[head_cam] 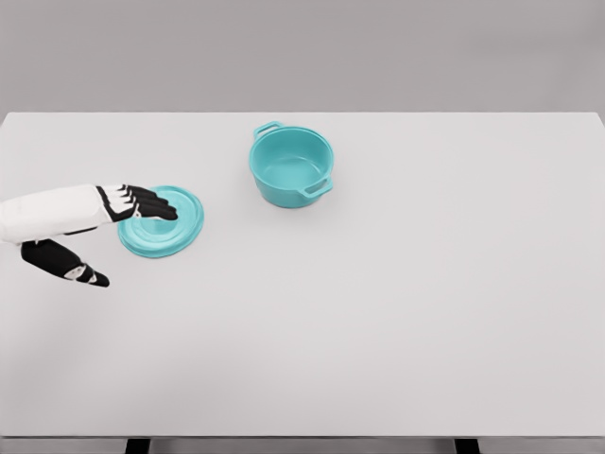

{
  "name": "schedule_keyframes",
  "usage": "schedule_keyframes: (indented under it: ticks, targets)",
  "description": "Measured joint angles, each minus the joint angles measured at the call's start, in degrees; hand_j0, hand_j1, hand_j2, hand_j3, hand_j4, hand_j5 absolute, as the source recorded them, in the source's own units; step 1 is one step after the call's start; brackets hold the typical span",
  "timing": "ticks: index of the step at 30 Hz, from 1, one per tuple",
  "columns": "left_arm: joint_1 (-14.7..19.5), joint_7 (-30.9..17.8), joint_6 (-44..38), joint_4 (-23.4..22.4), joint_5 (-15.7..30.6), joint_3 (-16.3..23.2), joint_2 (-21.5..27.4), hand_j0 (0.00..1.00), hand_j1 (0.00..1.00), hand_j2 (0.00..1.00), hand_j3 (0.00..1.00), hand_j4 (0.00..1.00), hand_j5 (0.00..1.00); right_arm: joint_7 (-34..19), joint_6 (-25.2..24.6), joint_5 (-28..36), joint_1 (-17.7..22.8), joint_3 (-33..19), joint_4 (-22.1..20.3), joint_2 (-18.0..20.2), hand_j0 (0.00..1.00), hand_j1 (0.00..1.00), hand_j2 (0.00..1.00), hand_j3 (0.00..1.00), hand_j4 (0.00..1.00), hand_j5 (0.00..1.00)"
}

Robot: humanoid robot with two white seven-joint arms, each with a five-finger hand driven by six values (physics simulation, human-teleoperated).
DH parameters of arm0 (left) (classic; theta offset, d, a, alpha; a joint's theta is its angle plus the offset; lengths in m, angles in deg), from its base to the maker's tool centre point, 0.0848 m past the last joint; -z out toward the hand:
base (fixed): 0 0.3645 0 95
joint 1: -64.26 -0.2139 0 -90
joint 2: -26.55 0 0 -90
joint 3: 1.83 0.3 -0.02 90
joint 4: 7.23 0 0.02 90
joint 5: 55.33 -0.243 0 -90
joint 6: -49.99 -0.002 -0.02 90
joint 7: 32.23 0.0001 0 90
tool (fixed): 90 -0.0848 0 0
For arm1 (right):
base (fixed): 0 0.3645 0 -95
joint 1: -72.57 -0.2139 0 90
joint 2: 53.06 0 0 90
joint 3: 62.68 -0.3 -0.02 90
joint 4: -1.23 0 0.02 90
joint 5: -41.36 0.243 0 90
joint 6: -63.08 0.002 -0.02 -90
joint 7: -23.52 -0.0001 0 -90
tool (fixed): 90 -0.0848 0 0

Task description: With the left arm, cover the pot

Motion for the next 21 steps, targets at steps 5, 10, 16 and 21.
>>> schedule_keyframes:
  ticks: [5, 10, 16, 21]
  targets:
    - [0.0, 0.0, 0.0, 0.1, 0.0, 0.3, -0.1, 1.00, 1.00, 1.00, 1.00, 1.00, 1.00, 0.0, 0.0, 0.1, 0.2, 0.0, 0.1, 0.0, 1.00, 1.00, 1.00, 1.00, 1.00, 1.00]
    - [0.0, 0.0, 0.0, 0.2, -0.1, 0.4, -0.6, 1.00, 1.00, 1.00, 1.00, 1.00, 1.00, 0.0, 0.0, 0.1, 0.2, 0.0, 0.1, 0.0, 1.00, 1.00, 1.00, 1.00, 1.00, 1.00]
    - [0.2, 0.0, 0.0, 0.1, 0.8, 0.7, -5.7, 1.00, 1.00, 1.00, 1.00, 1.00, 1.00, 0.0, 0.0, 0.2, 0.1, 0.0, 0.1, 0.0, 1.00, 1.00, 1.00, 1.00, 1.00, 1.00]
    - [0.8, 0.0, -5.6, 0.0, 6.3, -0.9, -8.5, 1.00, 1.00, 1.00, 1.00, 1.00, 1.00, 0.0, 0.0, 0.2, 0.2, 0.0, 0.1, 0.0, 1.00, 1.00, 1.00, 1.00, 1.00, 1.00]
